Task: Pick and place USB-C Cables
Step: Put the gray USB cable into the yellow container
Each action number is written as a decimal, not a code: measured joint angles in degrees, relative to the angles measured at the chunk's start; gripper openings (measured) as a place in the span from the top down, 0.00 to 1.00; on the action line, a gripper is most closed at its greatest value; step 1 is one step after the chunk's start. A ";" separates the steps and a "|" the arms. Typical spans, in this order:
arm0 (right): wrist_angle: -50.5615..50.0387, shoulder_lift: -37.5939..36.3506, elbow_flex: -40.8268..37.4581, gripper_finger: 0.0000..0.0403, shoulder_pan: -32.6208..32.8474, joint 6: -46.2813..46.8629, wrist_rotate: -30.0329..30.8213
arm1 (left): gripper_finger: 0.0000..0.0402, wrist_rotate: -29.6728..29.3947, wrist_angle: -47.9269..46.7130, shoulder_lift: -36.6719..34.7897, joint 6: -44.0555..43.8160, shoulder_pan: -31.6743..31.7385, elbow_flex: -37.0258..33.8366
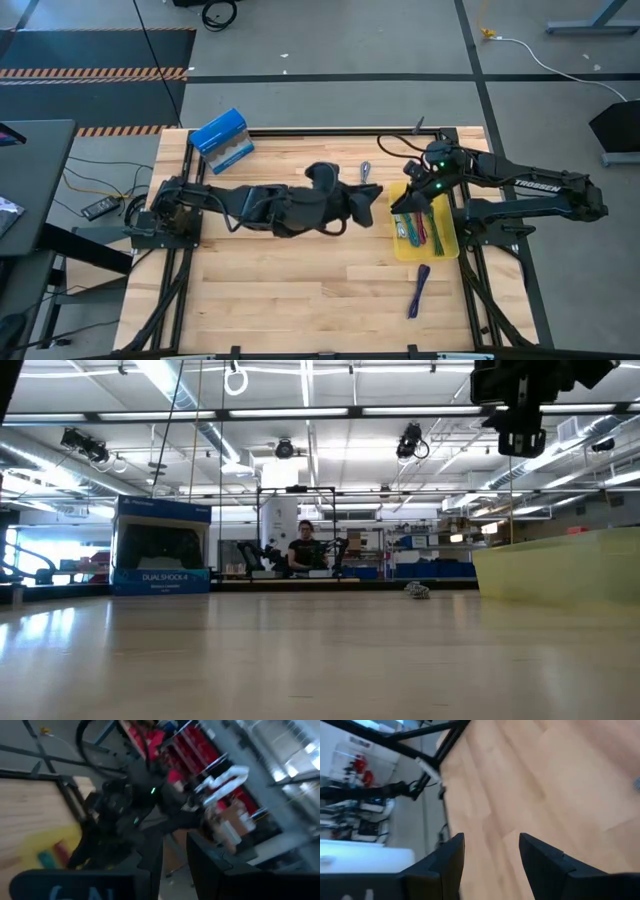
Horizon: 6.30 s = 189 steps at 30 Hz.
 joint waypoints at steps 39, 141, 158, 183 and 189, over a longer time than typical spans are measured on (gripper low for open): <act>21.05 0.00 -0.04 0.52 6.06 19.67 5.21 | 0.77 8.67 2.81 -0.04 41.36 2.14 0.00; -20.68 53.90 33.70 0.55 -3.93 -2.37 24.95 | 0.77 39.83 -19.64 -12.35 31.45 19.49 0.00; -20.82 55.52 33.64 0.55 -4.22 1.16 24.78 | 0.77 38.36 -18.50 -12.26 40.23 19.69 0.00; -24.70 59.12 33.62 0.55 -5.38 6.56 30.24 | 0.77 38.01 -10.47 -11.57 36.25 16.47 -8.28; -24.23 61.81 33.59 0.55 -5.29 5.07 31.95 | 0.77 39.03 -9.89 -11.95 34.53 15.94 -8.28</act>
